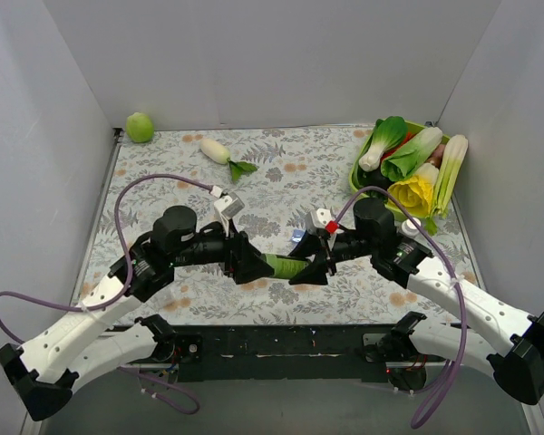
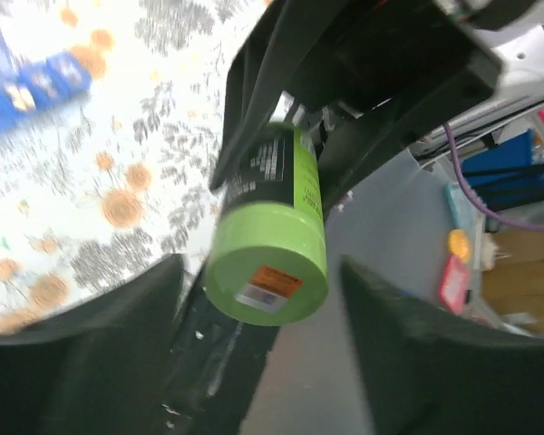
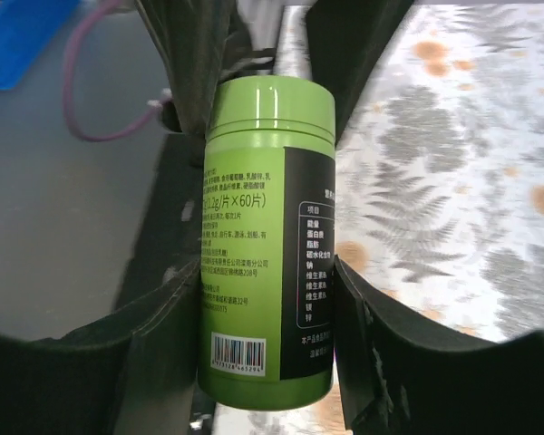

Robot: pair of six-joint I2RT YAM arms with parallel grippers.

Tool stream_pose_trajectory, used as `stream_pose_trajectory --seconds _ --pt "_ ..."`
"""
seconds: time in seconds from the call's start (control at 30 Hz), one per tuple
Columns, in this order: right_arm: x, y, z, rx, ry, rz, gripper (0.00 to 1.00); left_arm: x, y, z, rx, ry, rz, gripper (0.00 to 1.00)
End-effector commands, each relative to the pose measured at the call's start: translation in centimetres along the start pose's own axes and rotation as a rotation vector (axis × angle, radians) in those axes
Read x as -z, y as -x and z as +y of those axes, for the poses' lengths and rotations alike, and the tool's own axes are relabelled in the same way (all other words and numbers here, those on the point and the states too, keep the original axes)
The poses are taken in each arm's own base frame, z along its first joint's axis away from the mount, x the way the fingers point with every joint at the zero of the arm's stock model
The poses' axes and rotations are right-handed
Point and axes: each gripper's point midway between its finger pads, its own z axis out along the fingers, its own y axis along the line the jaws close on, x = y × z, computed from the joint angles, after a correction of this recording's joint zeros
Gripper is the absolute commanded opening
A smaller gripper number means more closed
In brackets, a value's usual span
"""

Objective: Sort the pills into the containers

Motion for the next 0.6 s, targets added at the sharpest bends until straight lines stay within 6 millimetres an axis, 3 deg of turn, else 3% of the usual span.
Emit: stream_pose_trajectory --seconds 0.0,0.07,0.2,0.57 --pt "0.2 0.5 4.2 -0.108 0.206 -0.041 0.01 3.2 6.1 -2.8 -0.342 -0.032 -0.310 0.94" --pt "0.3 0.4 3.9 -0.104 0.192 -0.032 0.01 5.1 7.5 -4.5 -0.293 -0.058 -0.416 0.98" --pt "0.2 0.5 3.5 -0.086 0.188 -0.029 0.01 6.4 7.1 -5.6 -0.180 -0.104 -0.452 0.98" --pt "-0.1 1.3 2.8 -0.074 0.177 -0.039 0.01 1.6 1.3 -1.9 0.177 -0.047 -0.137 0.98"
